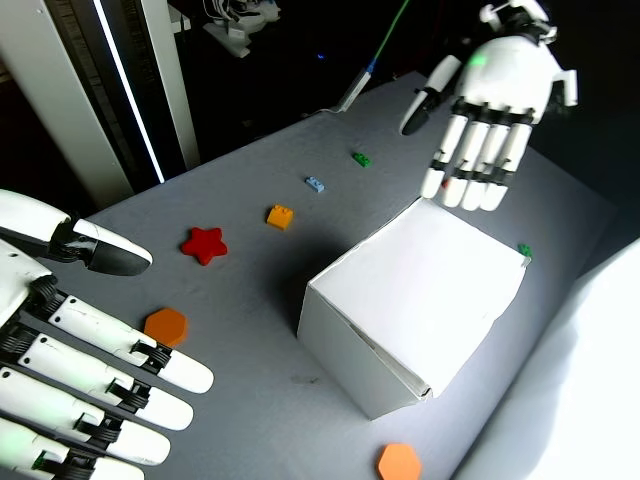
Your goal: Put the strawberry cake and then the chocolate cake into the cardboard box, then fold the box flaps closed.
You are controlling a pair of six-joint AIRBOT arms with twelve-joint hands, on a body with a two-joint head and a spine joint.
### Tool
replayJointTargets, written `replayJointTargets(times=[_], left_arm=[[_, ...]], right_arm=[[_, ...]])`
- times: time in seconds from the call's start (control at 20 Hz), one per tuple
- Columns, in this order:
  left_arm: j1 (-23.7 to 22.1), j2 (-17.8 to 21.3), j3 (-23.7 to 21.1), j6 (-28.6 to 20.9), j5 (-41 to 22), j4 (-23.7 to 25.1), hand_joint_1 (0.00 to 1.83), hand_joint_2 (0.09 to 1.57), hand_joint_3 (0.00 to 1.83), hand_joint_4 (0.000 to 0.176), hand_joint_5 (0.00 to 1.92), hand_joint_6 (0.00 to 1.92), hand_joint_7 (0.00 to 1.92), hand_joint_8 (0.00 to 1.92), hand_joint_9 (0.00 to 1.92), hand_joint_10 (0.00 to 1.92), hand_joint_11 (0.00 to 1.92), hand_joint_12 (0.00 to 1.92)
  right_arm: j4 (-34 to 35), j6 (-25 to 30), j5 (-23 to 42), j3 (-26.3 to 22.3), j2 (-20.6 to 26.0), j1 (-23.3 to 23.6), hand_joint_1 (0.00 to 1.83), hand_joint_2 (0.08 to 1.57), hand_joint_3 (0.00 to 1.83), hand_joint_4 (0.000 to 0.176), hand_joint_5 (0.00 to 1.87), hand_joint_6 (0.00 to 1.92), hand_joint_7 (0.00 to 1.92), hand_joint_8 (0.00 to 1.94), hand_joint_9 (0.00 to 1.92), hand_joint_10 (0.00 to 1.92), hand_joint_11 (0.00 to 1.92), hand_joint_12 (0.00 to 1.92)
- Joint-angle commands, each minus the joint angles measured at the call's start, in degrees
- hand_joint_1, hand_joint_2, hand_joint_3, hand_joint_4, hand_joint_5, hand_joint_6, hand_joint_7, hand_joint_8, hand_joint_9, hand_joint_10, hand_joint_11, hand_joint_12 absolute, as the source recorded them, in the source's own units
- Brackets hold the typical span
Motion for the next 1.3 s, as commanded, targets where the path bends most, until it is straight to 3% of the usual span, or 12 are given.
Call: replayJointTargets(times=[0.0,0.1,0.15,0.2,0.25,0.3,0.35,0.4,0.45,0.5,0.8,1.25], left_arm=[[0.4,1.4,-0.7,0.0,-0.1,-4.3,0.11,1.27,0.0,0.0,0.86,0.02,0.99,0.11,0.78,0.44,0.3,1.43],[2.8,4.5,-4.4,0.0,-0.3,-4.3,0.1,1.28,0.0,0.0,0.93,0.02,1.06,0.1,0.78,0.62,0.33,1.48],[3.8,6.2,-6.6,0.0,-0.7,-4.0,0.1,1.33,0.0,0.0,1.14,0.11,1.24,0.3,0.84,1.22,0.42,1.69],[4.1,7.1,-7.9,-0.3,-0.8,-3.3,0.13,1.34,0.0,0.0,1.09,0.52,1.17,0.73,0.85,1.44,0.49,1.75],[4.1,8.1,-9.4,-1.5,-1.2,-2.1,0.15,1.36,0.0,0.0,1.03,1.17,1.1,1.3,0.93,1.69,0.66,1.82],[4.2,9.5,-11.5,-3.0,-2.0,-1.1,0.19,1.38,0.01,0.0,0.99,1.59,1.09,1.7,1.03,1.87,0.83,1.89],[4.2,10.4,-13.1,-3.5,-2.4,-0.6,0.2,1.4,0.01,0.0,0.99,1.73,1.09,1.85,1.1,1.91,0.94,1.91],[4.1,11.3,-14.5,-4.1,-2.8,-0.6,0.21,1.43,0.01,0.0,1.01,1.78,1.13,1.91,1.16,1.92,1.07,1.92],[4.0,11.9,-15.3,-4.4,-3.1,-0.6,0.21,1.46,0.02,0.0,1.03,1.71,1.15,1.89,1.18,1.92,1.1,1.92],[3.9,12.3,-16.0,-5.1,-3.8,-0.6,0.24,1.49,0.01,0.0,1.05,1.71,1.18,1.89,1.21,1.92,1.1,1.92],[3.0,13.9,-15.4,-5.9,-5.0,-2.4,0.3,1.51,0.0,0.0,1.07,1.89,1.21,1.92,1.27,1.92,1.17,1.92],[-2.7,14.6,-12.0,-7.3,-7.1,-1.1,0.25,1.51,0.0,0.0,1.03,1.78,1.16,1.92,1.2,1.92,1.11,1.92]], right_arm=[[0.2,0.1,6.4,0.2,0.8,1.0,0.11,1.24,0.0,0.0,0.79,0.28,0.93,0.19,0.56,1.06,0.12,1.82],[0.2,0.0,6.4,0.2,0.8,1.0,0.09,1.27,0.0,0.0,0.79,0.43,0.97,0.29,0.57,1.24,0.17,1.9],[0.2,0.0,6.4,0.2,0.8,1.0,0.05,1.38,0.01,0.0,0.89,1.0,1.05,1.17,0.82,1.77,0.5,1.92],[0.2,0.0,6.4,0.1,0.8,1.0,0.02,1.41,0.01,0.0,0.92,1.11,1.08,1.41,0.91,1.89,0.66,1.92],[0.2,0.0,6.4,0.1,0.8,1.0,0.0,1.45,0.01,0.0,0.98,1.31,1.14,1.67,1.07,1.92,0.92,1.92],[0.2,0.0,6.4,0.1,0.8,1.0,0.0,1.5,0.02,0.0,1.05,1.54,1.24,1.74,1.23,1.92,1.16,1.92],[0.2,0.0,6.4,0.1,0.8,1.0,0.0,1.53,0.02,0.0,1.1,1.69,1.3,1.8,1.32,1.92,1.3,1.92],[0.2,0.0,6.4,0.1,0.8,1.0,0.0,1.56,0.05,0.008,1.21,1.78,1.36,1.83,1.41,1.92,1.39,1.92],[0.2,0.0,6.4,0.1,0.8,1.0,0.0,1.57,0.11,0.142,1.24,1.85,1.4,1.86,1.47,1.92,1.44,1.92],[0.2,0.0,6.4,0.1,0.8,1.0,0.01,1.57,0.14,0.169,1.23,1.89,1.4,1.9,1.48,1.92,1.47,1.92],[0.2,-1.0,5.7,0.0,0.8,1.0,0.11,1.57,0.11,0.176,1.19,1.9,1.36,1.94,1.43,1.92,1.41,1.92],[-1.2,-1.0,5.1,-0.7,0.8,0.9,0.13,1.57,0.08,0.176,1.19,1.88,1.33,1.91,1.39,1.92,1.38,1.92]])
